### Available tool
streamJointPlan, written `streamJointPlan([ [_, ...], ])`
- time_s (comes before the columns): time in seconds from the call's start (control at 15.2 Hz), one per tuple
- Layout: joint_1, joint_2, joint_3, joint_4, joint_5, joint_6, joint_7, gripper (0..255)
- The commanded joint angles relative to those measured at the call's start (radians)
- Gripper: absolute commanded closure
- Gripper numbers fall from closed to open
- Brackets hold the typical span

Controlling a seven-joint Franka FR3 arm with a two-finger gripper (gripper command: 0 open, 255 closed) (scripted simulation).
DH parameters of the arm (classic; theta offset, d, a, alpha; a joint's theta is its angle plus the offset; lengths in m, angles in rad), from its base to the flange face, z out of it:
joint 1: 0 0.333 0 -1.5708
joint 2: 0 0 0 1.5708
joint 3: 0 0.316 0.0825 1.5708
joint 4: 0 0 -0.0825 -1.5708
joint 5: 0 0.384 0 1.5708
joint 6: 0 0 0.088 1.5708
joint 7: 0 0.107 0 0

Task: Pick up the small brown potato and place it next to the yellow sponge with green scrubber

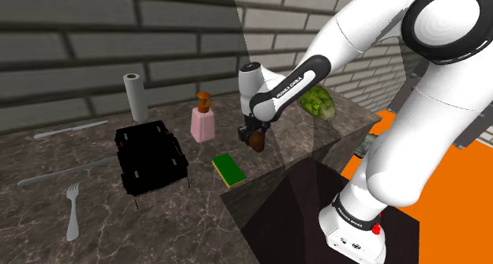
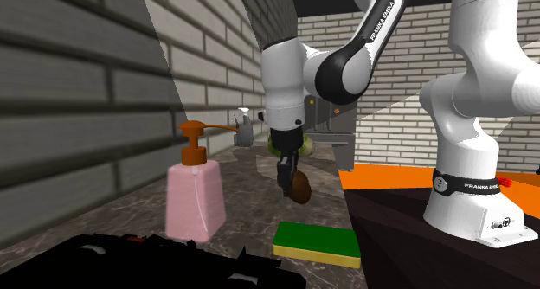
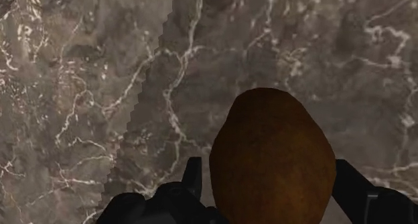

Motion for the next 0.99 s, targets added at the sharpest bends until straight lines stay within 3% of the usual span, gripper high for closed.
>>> streamJointPlan([
  [0.0, 0.0, 0.002, 0.0, -0.002, 0.001, -0.002, -0.001, 0],
  [0.26, 0.001, 0.004, 0.001, -0.003, 0.0, 0.001, 0.002, 0],
  [0.53, 0.018, -0.087, 0.018, 0.042, 0.041, -0.137, -0.022, 0],
  [0.92, 0.018, -0.087, 0.018, 0.042, 0.041, -0.137, -0.022, 0],
])
